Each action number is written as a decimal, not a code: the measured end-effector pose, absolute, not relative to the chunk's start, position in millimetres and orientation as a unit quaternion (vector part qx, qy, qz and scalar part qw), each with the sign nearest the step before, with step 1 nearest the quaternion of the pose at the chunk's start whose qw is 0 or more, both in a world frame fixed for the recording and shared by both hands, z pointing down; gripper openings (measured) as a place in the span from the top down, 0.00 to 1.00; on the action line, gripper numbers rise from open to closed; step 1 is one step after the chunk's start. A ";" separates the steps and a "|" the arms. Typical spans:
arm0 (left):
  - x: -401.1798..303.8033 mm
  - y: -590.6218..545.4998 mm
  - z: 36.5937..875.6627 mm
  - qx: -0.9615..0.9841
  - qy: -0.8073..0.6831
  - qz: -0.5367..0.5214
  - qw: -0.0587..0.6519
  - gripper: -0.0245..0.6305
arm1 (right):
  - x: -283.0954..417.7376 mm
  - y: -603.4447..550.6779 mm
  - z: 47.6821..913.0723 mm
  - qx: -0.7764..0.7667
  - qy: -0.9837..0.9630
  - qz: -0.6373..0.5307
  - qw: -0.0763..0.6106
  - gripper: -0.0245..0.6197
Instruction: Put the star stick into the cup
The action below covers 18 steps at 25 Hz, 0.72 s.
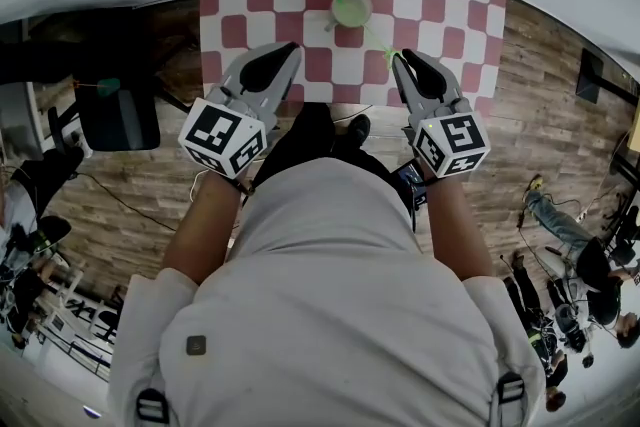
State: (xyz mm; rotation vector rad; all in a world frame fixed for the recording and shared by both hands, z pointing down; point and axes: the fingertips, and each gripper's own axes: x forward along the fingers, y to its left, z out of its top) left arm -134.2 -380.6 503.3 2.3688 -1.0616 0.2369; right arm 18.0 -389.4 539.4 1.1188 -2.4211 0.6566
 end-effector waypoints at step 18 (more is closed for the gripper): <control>-94.1 -321.4 469.7 0.883 -0.405 0.076 0.225 0.96 | 41.3 -330.3 489.2 0.384 -0.888 0.202 0.155 0.86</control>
